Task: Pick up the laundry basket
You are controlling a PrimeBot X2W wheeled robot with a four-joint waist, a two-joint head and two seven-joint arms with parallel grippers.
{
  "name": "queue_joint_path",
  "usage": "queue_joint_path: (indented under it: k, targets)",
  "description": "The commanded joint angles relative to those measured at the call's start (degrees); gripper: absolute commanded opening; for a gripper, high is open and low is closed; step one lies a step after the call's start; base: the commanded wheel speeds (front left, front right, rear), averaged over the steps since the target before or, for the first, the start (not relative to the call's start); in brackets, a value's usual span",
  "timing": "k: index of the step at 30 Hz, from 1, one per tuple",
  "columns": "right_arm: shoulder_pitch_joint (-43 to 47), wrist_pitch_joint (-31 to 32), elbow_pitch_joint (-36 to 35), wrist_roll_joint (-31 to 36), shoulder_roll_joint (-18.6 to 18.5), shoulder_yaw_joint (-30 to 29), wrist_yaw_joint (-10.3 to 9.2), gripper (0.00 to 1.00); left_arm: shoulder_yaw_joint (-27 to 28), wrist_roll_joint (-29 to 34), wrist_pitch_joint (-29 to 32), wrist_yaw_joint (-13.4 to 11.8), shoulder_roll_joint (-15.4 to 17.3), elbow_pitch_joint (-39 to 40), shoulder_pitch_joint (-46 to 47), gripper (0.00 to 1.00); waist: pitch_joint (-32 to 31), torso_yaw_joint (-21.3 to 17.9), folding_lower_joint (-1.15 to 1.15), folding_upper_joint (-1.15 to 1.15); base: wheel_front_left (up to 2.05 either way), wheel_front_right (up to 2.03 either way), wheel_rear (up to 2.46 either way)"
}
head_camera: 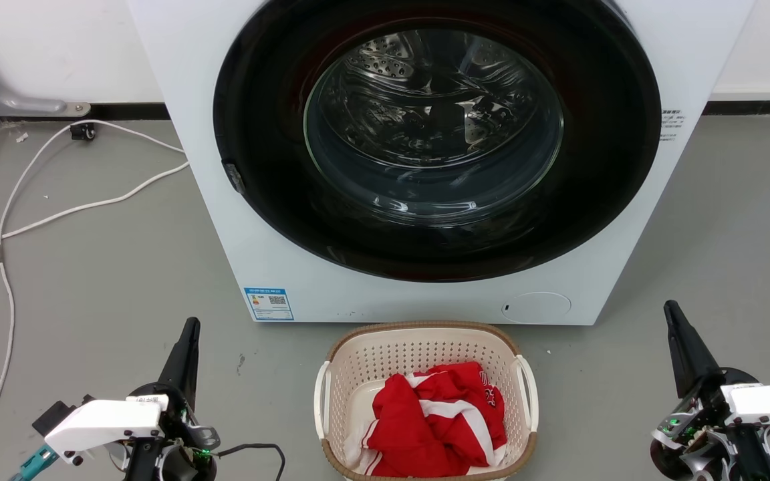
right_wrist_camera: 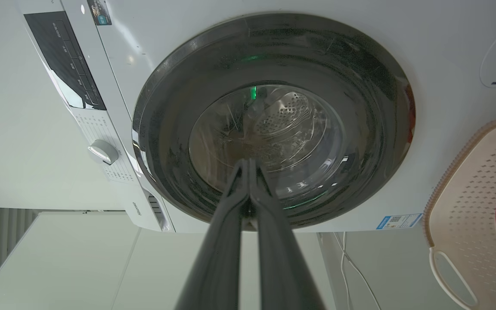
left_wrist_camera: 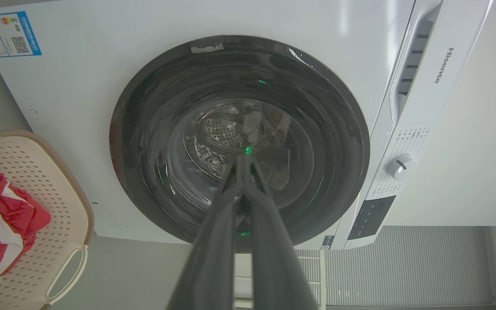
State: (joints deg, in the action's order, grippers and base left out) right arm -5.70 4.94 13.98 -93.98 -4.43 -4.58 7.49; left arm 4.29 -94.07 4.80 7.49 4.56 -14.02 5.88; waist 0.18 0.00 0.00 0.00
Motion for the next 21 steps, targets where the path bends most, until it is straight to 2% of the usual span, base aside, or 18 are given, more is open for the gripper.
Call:
queue_joint_path:
  k: [1,21]
  targets:
    - [-0.7,0.1,0.1,0.3,0.2,-0.1,0.00,0.00,0.3,0.1,0.1,0.0,-0.2,0.0,0.4,0.00,0.0,0.0,0.00,0.00,0.00,0.00,0.00]
    - [-0.8,0.6,0.1,0.6,0.5,-0.5,0.00,0.00,0.7,0.7,0.5,0.0,-0.6,-0.1,0.4,0.00,0.0,0.0,0.00,0.00,0.00,0.00,0.00]
